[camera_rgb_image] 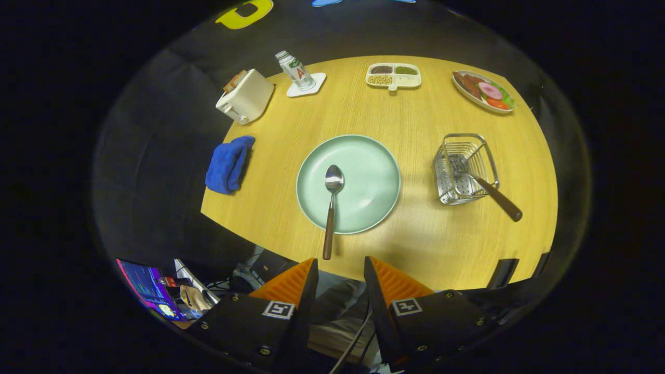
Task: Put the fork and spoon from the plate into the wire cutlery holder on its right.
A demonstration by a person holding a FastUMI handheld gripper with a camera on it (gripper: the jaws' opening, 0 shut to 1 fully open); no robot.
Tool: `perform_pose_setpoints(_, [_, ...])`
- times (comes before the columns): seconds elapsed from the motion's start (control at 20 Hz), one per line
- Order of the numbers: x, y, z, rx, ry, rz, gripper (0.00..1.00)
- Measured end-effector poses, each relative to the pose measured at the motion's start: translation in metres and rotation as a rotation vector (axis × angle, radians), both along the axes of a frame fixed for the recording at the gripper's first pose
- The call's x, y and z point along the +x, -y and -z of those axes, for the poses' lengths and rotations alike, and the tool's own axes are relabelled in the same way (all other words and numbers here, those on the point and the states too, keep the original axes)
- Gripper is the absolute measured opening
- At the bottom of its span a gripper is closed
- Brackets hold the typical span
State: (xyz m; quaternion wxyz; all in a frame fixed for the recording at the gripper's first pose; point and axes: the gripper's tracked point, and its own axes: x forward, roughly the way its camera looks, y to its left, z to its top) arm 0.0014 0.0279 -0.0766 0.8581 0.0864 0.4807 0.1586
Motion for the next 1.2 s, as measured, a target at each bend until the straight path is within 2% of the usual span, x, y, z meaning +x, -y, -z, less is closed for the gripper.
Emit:
perform_pose_setpoints(0.45, [0.012, -0.032, 0.035, -0.025, -0.080, -0.048, 0.53])
perform_pose_setpoints(0.65, [0.023, -0.038, 0.059, -0.082, -0.112, -0.049, 0.53])
perform_pose_setpoints(1.2, [0.039, -0.052, 0.103, -0.126, -0.201, -0.047, 0.54])
